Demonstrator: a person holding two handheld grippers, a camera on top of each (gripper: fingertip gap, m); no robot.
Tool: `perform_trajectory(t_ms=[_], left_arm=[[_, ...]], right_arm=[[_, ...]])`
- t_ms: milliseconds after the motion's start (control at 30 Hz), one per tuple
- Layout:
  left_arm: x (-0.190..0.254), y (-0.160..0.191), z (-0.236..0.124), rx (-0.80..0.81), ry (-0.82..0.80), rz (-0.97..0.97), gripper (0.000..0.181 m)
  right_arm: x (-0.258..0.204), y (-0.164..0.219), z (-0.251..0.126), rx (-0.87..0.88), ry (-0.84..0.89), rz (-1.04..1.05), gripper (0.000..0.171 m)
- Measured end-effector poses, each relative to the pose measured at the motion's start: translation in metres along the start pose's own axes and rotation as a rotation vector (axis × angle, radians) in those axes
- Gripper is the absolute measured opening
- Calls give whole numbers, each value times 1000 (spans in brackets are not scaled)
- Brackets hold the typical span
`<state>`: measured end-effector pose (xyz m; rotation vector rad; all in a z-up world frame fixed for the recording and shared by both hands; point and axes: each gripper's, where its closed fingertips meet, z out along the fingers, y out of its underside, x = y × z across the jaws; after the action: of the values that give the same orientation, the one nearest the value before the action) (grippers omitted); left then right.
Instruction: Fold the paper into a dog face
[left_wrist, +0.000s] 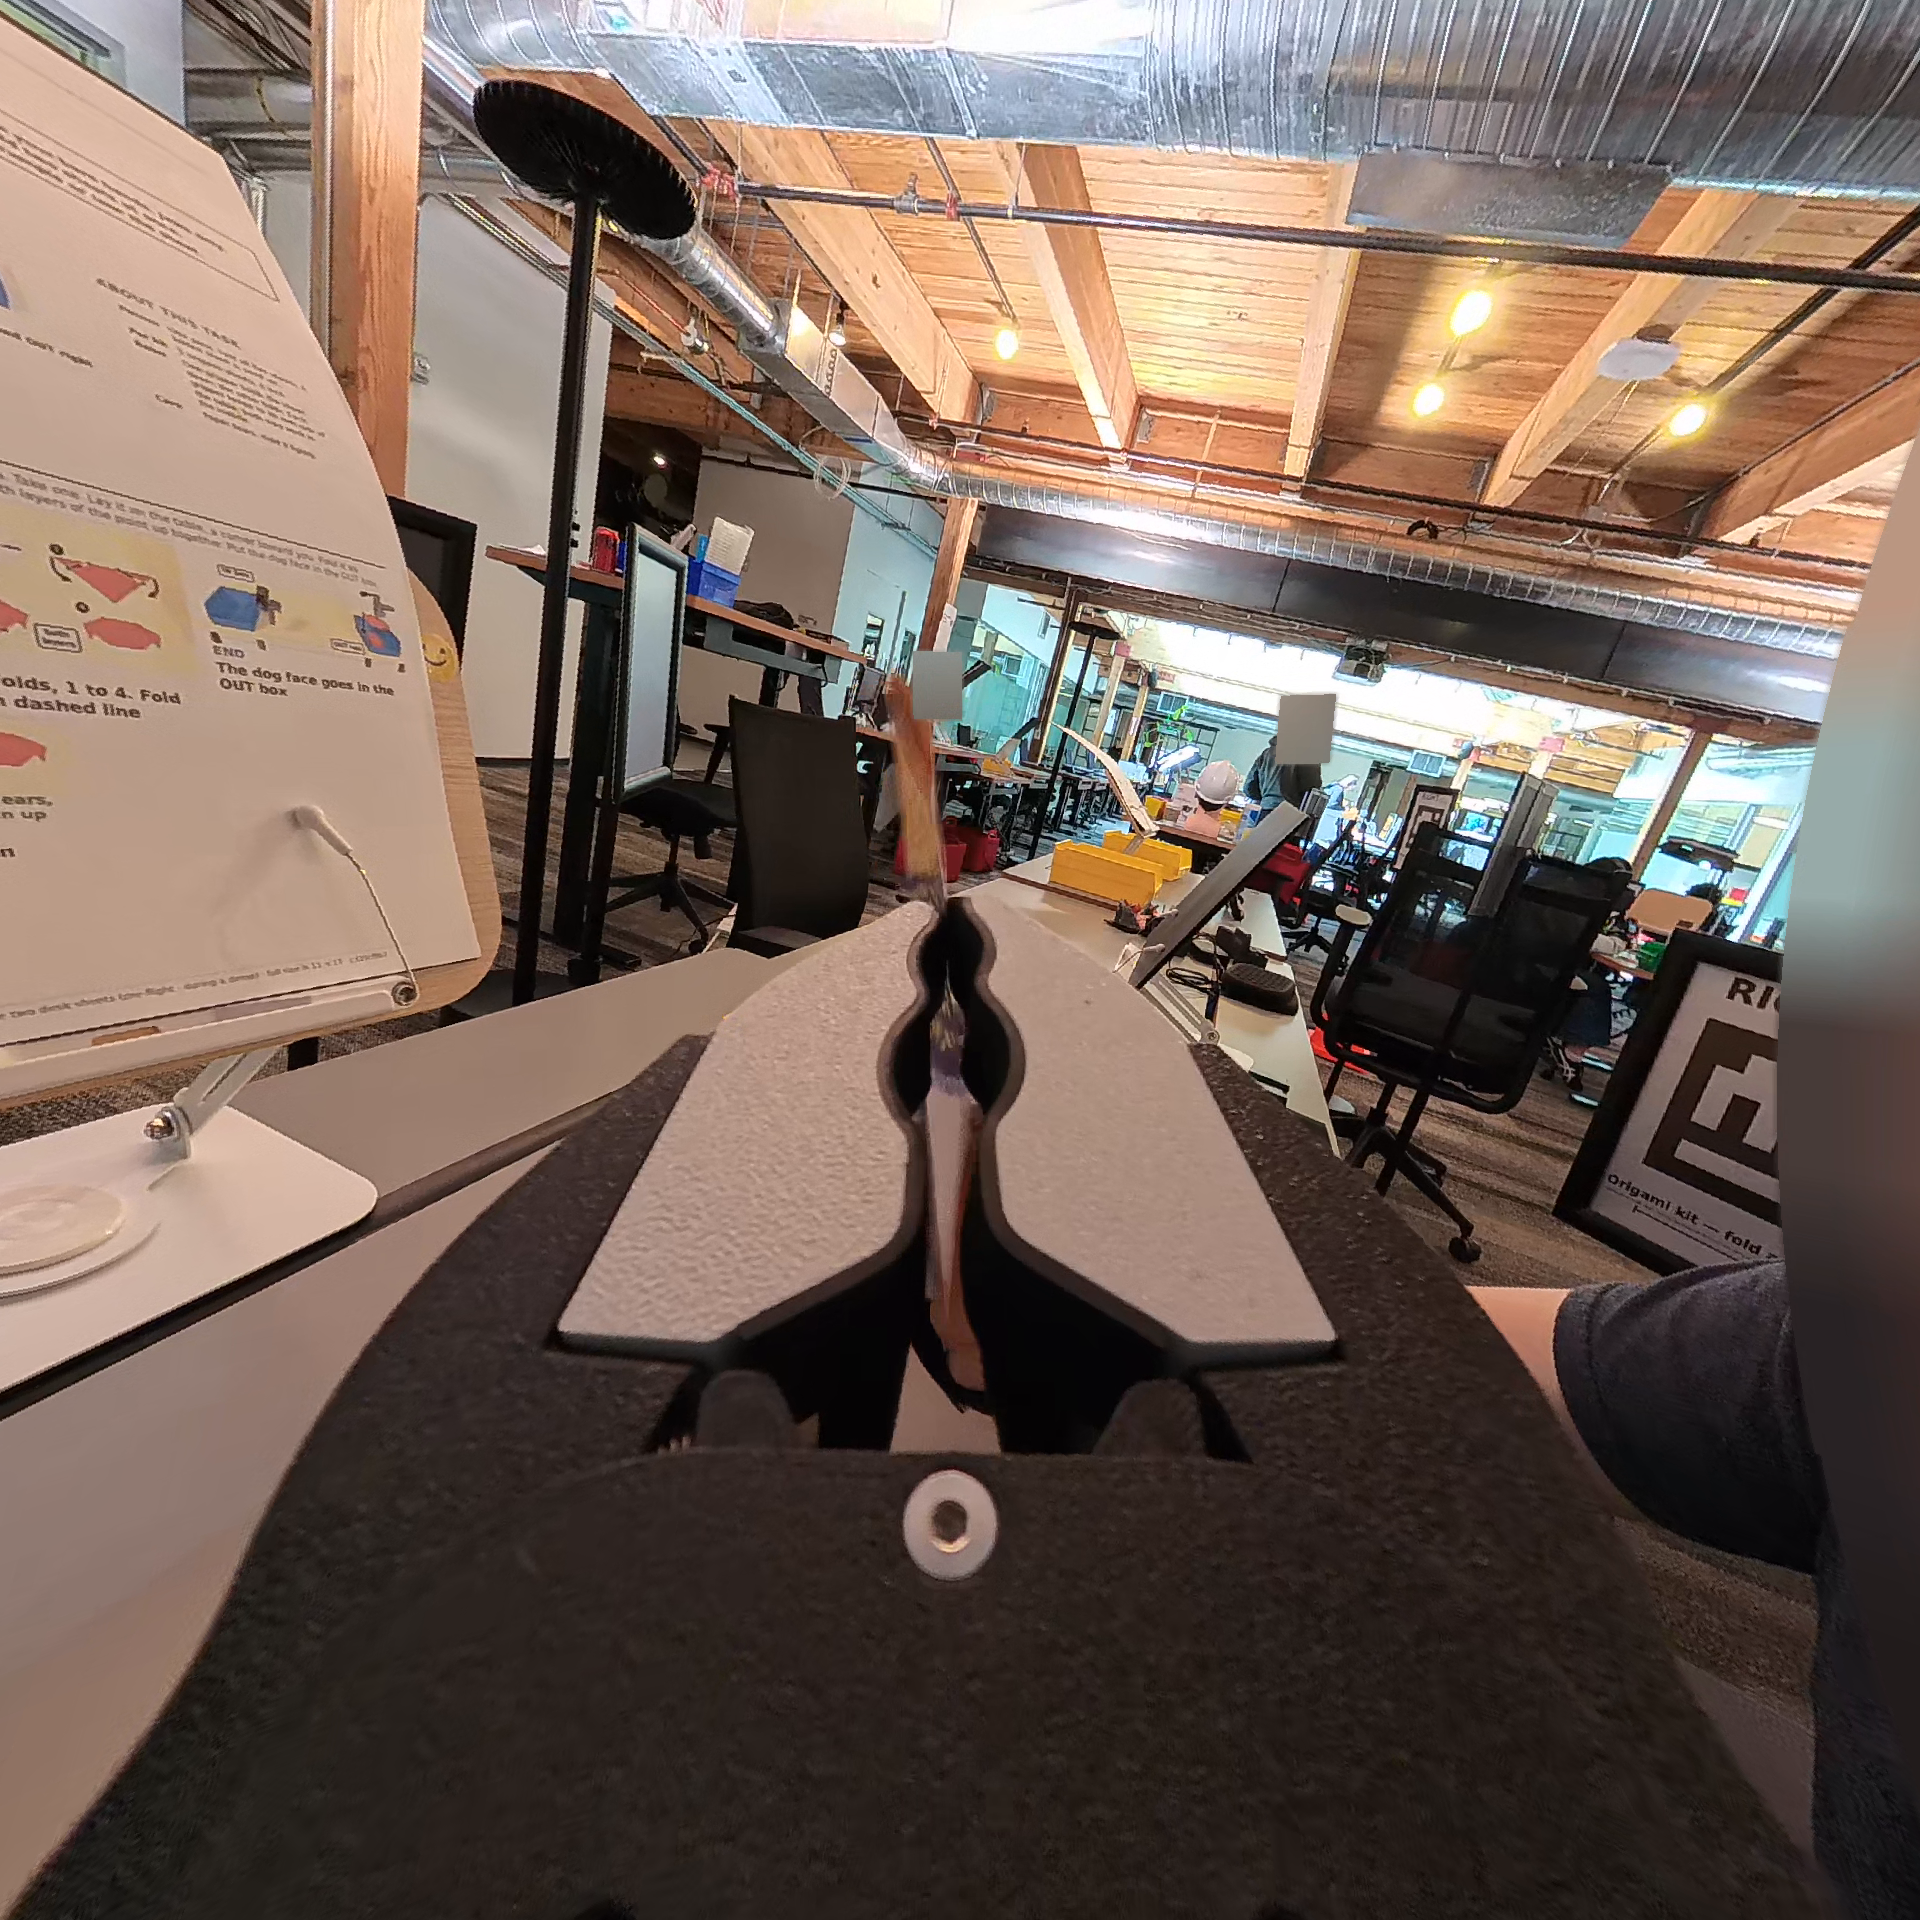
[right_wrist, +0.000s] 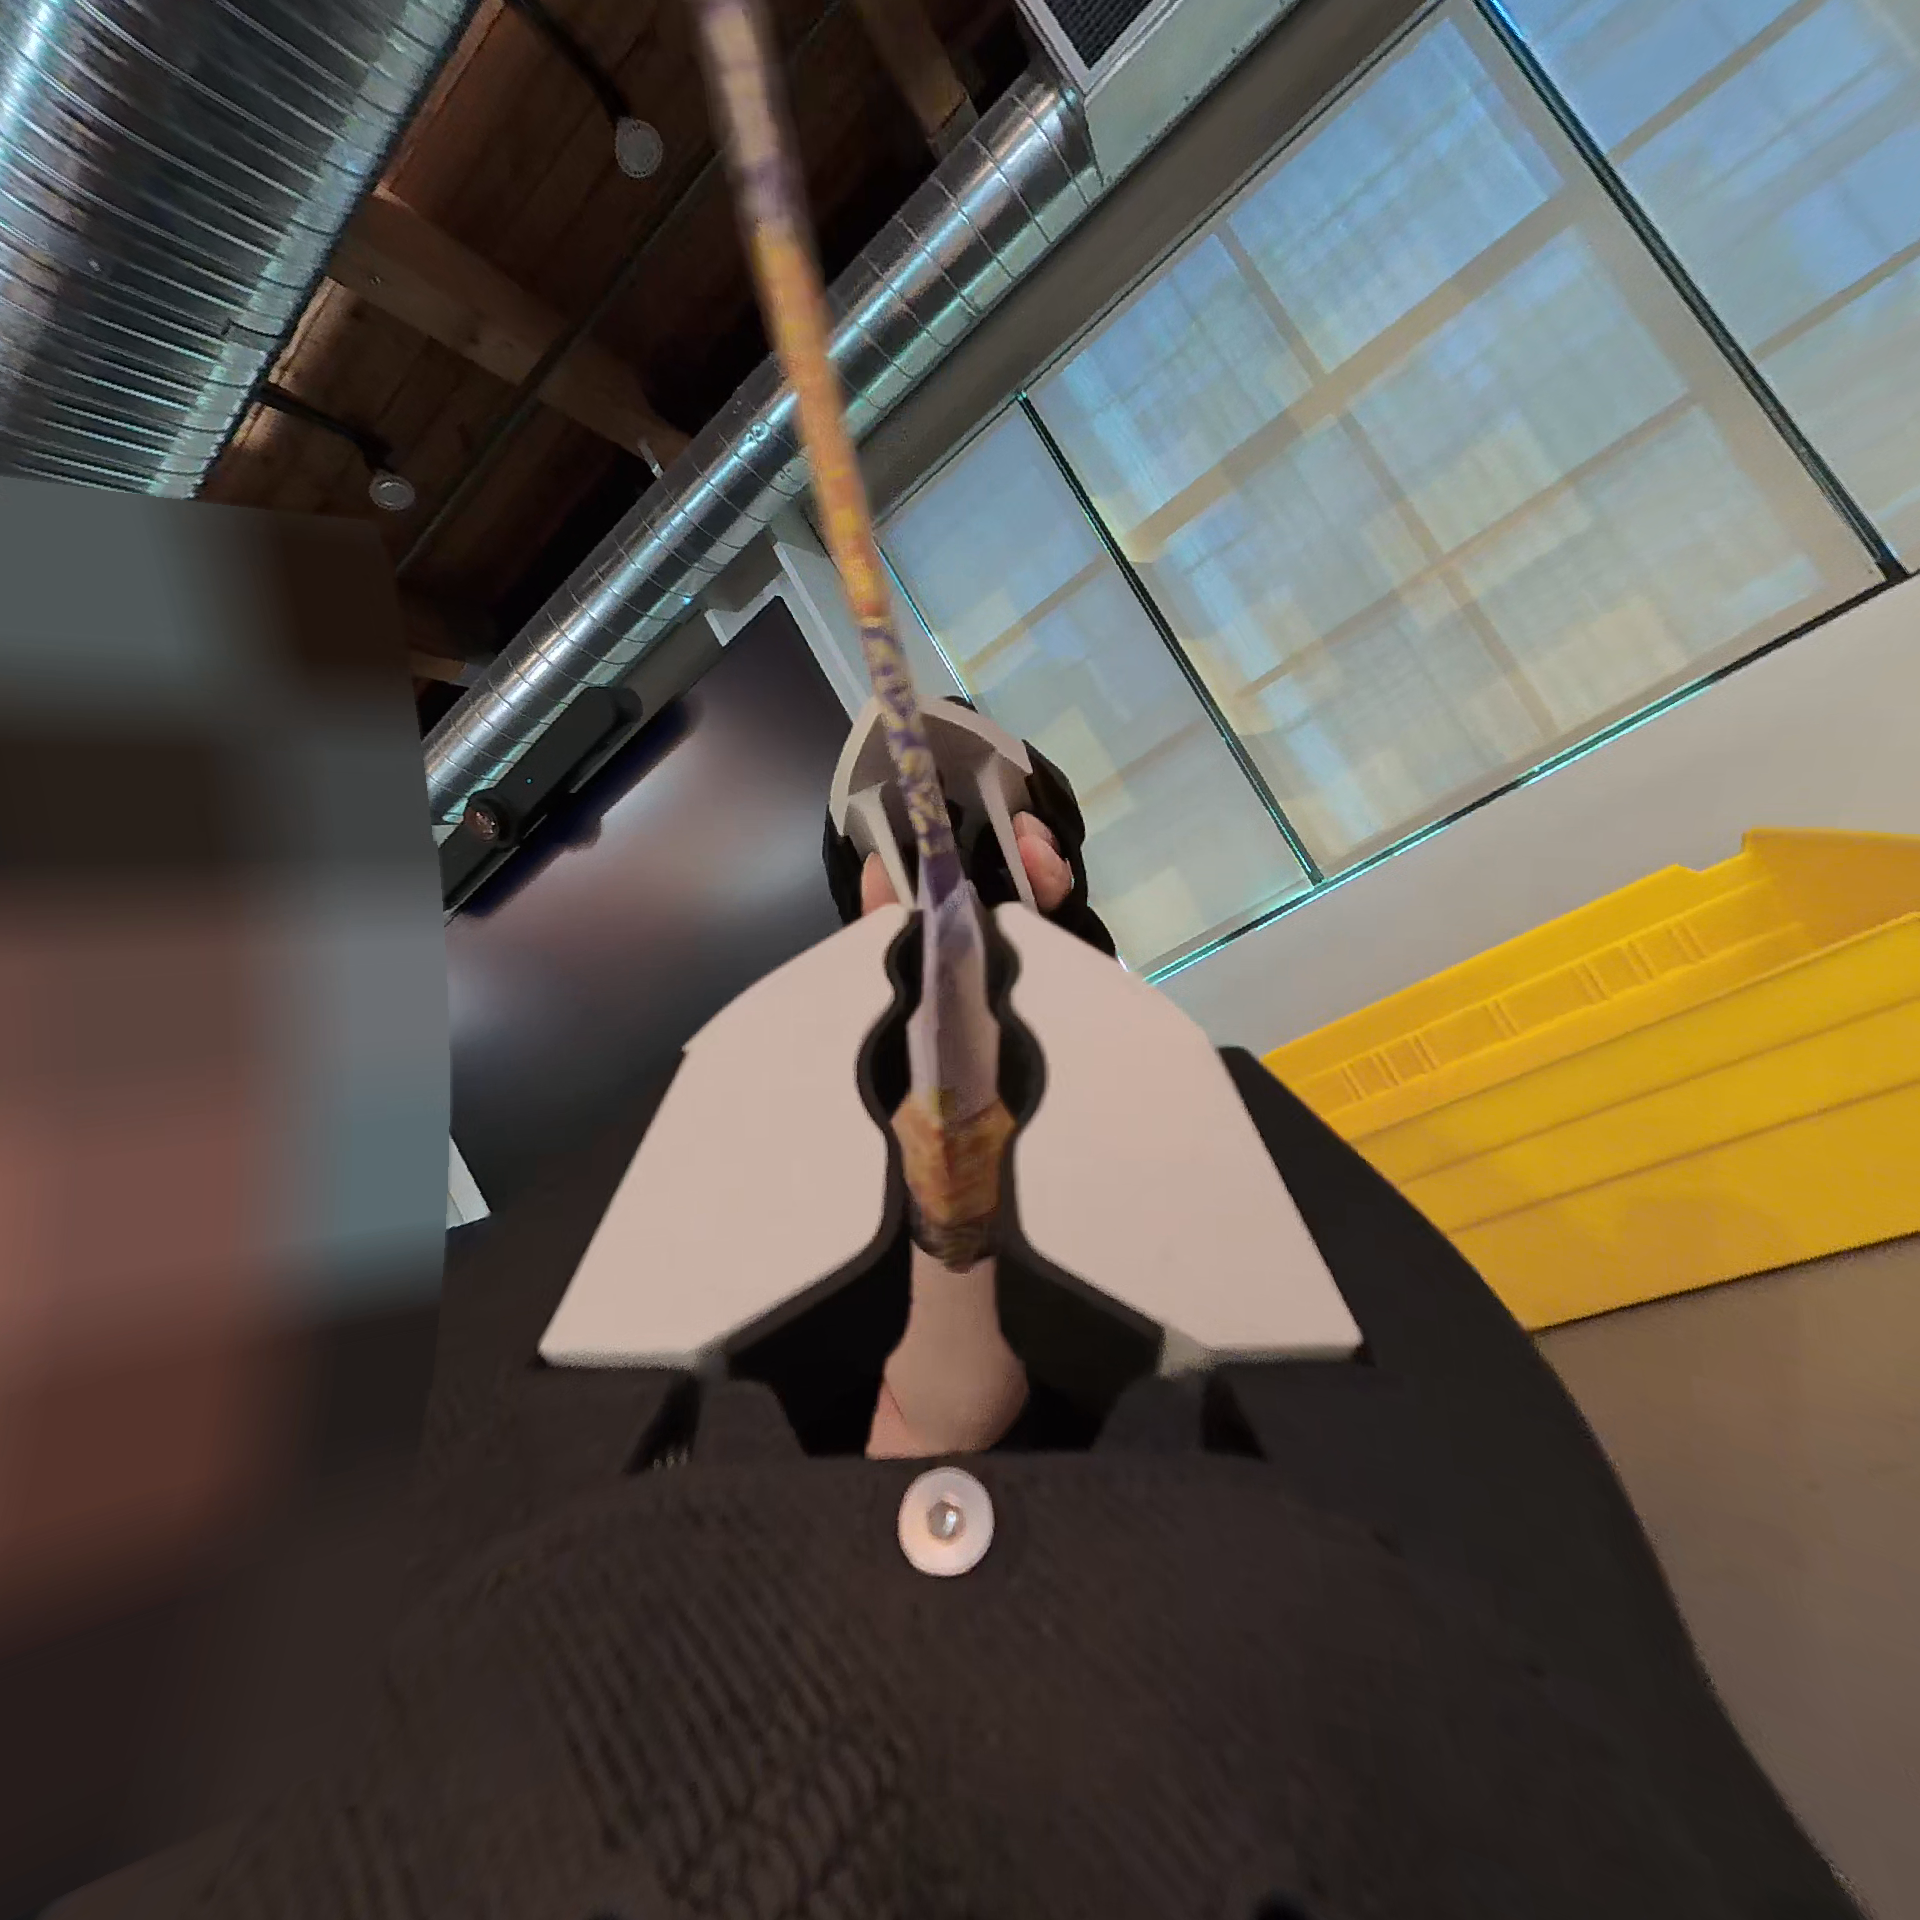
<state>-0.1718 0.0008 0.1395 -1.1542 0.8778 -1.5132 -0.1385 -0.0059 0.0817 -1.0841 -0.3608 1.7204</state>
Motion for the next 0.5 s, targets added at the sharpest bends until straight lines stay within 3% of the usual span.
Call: perform_trajectory(t_ms=[33, 100, 267, 367, 500], left_arm=[[0, 0, 0, 1, 0, 0, 0], [0, 0, 0, -2, -2, 3, 0], [-3, 0, -1, 3, -5, -2, 0], [-2, -1, -1, 5, -4, 0, 0], [-1, -1, -1, 6, -5, 5, 0]], right_arm=[[1, 2, 1, -12, 3, 10, 13], [-1, 7, 2, -32, -18, 16, 1], [-3, 6, 2, -24, -23, -4, 1], [-2, 7, 3, -15, -15, -3, 19], [-3, 14, 5, -39, -41, 9, 8]])
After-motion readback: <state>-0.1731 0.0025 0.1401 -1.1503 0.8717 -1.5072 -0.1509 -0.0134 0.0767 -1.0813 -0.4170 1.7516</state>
